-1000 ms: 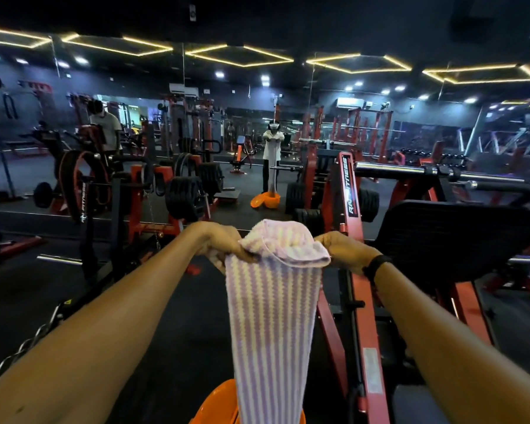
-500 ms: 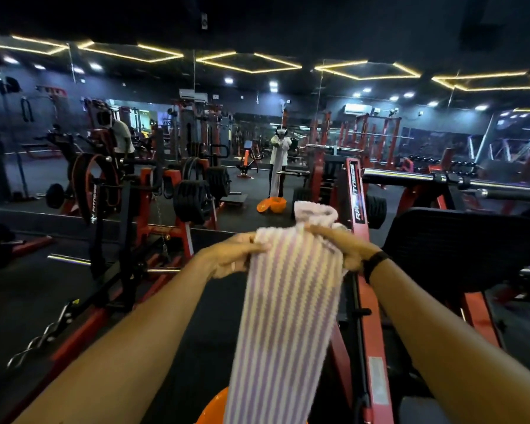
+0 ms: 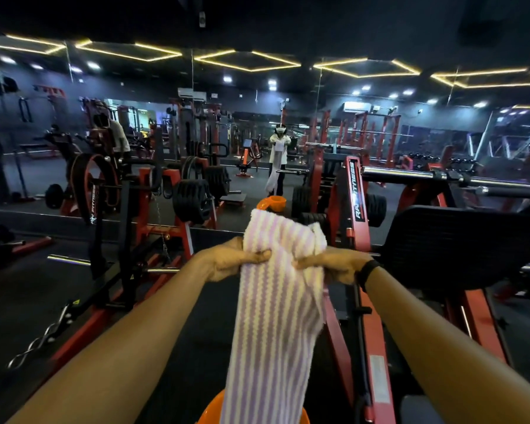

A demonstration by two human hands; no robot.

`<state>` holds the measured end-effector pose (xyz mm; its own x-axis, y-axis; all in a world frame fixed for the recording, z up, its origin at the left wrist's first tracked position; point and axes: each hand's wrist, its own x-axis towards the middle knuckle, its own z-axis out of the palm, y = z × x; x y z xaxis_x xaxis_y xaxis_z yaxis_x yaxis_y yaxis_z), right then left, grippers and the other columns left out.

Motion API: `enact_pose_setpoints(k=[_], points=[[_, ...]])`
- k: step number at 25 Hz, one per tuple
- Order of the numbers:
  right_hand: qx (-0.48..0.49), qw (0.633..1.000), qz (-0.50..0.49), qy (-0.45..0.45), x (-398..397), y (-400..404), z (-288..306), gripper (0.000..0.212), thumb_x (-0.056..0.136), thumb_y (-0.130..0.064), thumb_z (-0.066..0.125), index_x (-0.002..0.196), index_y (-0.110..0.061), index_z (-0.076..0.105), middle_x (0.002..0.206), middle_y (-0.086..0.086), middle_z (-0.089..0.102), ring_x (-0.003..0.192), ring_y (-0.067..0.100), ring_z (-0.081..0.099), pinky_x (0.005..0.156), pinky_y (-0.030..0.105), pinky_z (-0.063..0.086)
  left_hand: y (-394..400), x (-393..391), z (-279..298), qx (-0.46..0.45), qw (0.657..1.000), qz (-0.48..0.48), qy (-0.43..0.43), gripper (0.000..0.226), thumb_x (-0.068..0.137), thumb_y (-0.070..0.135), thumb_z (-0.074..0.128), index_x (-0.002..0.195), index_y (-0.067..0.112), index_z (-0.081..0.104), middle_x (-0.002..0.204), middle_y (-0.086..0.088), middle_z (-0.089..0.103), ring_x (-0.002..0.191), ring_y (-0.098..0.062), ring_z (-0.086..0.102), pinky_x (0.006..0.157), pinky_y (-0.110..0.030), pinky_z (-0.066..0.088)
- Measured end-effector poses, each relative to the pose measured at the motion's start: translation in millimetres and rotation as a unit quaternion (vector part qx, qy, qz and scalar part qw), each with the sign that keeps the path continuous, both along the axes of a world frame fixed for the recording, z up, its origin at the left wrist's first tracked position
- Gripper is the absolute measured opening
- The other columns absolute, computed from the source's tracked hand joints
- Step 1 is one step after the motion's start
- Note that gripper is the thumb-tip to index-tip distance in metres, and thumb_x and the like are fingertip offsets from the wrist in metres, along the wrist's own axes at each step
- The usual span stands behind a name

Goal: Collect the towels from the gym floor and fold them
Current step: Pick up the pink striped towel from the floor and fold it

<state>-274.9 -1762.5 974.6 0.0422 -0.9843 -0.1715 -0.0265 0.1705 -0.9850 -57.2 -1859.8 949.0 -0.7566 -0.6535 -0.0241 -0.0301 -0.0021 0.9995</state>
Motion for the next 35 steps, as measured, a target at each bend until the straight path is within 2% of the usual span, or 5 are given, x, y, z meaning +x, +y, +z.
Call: enact_pose_setpoints(k=[4, 12, 20, 31, 35], points=[[-0.054, 0.992, -0.005, -0.11, -5.1, -8.1, 3.4, 0.046, 0.077, -0.025, 0.068, 0.12, -0.01, 0.061, 0.099, 0.006, 0.073, 0.087, 0.017, 0.071, 0.074, 0.032, 0.059, 2.9, 1.5, 9.1, 0.011, 0.999, 0.019, -0.043, 0.048, 0.058, 0.042, 0.087, 0.095, 0.019, 0.067, 0.089, -0.005, 0.07, 0.078, -0.015, 0.067, 0.069, -0.032, 0.053], [-0.035, 0.995, -0.036, -0.081, -9.6, -9.2, -18.5, 0.038, 0.074, -0.015, 0.072, 0.111, -0.008, 0.062, 0.094, 0.009, 0.073, 0.081, 0.018, 0.072, 0.066, 0.031, 0.059, -4.8, 17.7, -6.5, -0.051, 0.988, 0.03, -0.141, 0.036, 0.073, 0.033, 0.076, 0.099, 0.01, 0.067, 0.101, -0.006, 0.073, 0.099, -0.021, 0.067, 0.084, -0.033, 0.054], [-0.056, 0.998, -0.023, 0.005, -16.8, -12.7, 1.5, 0.058, 0.072, -0.013, 0.075, 0.126, -0.005, 0.056, 0.117, 0.014, 0.066, 0.1, 0.023, 0.067, 0.081, 0.037, 0.058, -7.4, -3.7, 11.6, -0.019, 0.99, 0.133, 0.038, 0.014, 0.086, 0.024, 0.066, 0.097, 0.014, 0.067, 0.092, -0.004, 0.07, 0.086, -0.017, 0.065, 0.083, -0.036, 0.051], [-0.123, 0.992, -0.003, 0.018, -7.1, -18.6, 1.2, 0.05, 0.077, -0.008, 0.071, 0.125, -0.01, 0.057, 0.115, 0.009, 0.067, 0.108, 0.024, 0.064, 0.09, 0.037, 0.055, -10.9, 1.4, 31.5, 0.035, 0.989, 0.121, 0.076, 0.035, 0.082, 0.022, 0.07, 0.114, 0.01, 0.062, 0.104, -0.009, 0.07, 0.081, -0.014, 0.07, 0.068, -0.03, 0.055], [-0.182, 0.981, -0.06, -0.024, -8.2, -21.6, 6.3, 0.047, 0.073, -0.012, 0.075, 0.117, -0.006, 0.06, 0.106, 0.007, 0.07, 0.103, 0.025, 0.065, 0.084, 0.034, 0.057, -12.6, 2.7, 28.7, -0.062, 0.99, 0.126, -0.004, 0.046, 0.078, 0.014, 0.074, 0.121, 0.007, 0.058, 0.109, -0.009, 0.069, 0.1, -0.023, 0.066, 0.079, -0.036, 0.055]])
